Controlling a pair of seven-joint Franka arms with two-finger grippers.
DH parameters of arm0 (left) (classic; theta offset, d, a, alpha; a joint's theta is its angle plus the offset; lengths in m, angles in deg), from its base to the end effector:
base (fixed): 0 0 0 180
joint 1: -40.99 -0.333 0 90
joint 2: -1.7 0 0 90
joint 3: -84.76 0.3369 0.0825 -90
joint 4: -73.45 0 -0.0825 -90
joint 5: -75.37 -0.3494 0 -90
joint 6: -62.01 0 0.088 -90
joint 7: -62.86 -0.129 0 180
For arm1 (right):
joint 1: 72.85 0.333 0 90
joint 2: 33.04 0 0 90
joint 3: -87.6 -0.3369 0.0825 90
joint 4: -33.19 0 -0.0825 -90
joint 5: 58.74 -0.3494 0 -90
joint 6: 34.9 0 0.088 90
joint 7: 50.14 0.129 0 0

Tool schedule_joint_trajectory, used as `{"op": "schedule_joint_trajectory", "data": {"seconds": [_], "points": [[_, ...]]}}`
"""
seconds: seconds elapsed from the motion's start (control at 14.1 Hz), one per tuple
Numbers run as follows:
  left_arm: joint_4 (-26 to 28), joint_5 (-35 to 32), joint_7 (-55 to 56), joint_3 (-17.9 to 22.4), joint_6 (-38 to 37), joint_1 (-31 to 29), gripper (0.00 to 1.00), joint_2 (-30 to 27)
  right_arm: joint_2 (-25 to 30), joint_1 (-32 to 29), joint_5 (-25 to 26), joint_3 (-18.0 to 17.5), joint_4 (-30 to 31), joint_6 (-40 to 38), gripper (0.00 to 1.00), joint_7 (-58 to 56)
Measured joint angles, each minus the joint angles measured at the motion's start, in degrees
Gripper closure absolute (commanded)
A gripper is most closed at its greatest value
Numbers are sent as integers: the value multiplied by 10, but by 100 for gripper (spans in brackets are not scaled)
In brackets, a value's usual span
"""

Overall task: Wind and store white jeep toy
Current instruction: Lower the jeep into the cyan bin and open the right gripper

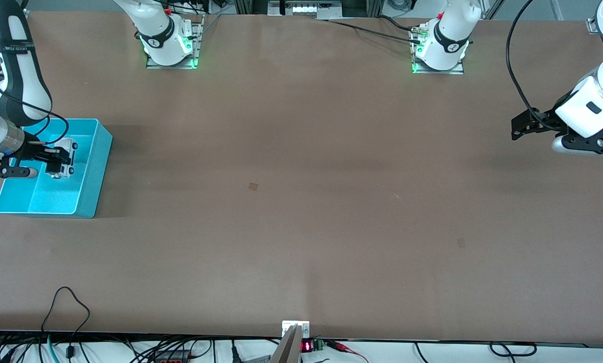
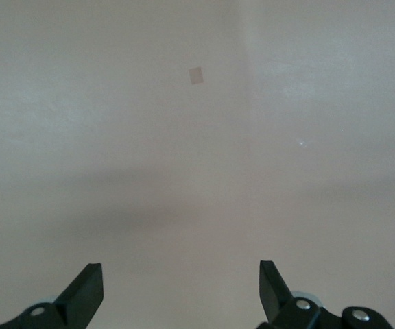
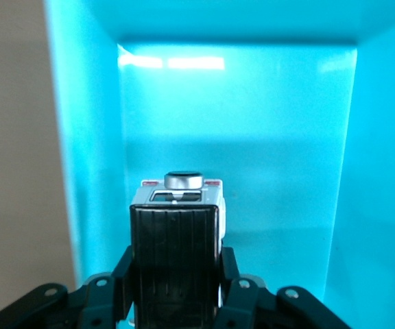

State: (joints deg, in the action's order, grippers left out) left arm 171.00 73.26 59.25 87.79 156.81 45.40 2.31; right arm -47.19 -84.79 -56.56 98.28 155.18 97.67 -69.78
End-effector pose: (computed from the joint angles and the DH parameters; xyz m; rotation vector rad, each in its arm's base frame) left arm 0.5239 -0.0083 0.5672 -3.1010 0.1416 0.0921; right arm 0.5023 -0.2085 0.3129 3.0922 -0.0328 -0.1251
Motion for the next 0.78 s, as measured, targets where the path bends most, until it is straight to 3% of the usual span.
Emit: {"op": "schedule_joint_trajectory", "data": {"seconds": [0.35, 0.5, 0.71, 0.78], "points": [[0, 0, 0, 0, -1, 0, 0, 0, -24, -17, 0, 0, 52, 77, 100, 0], [0, 0, 0, 0, -2, 0, 0, 0, -34, -21, 0, 0, 55, 87, 85, 0], [0, 0, 0, 0, -2, 0, 0, 0, -45, -27, 0, 0, 55, 90, 44, 0], [0, 0, 0, 0, -2, 0, 0, 0, -45, -27, 0, 0, 55, 90, 38, 0]]}}
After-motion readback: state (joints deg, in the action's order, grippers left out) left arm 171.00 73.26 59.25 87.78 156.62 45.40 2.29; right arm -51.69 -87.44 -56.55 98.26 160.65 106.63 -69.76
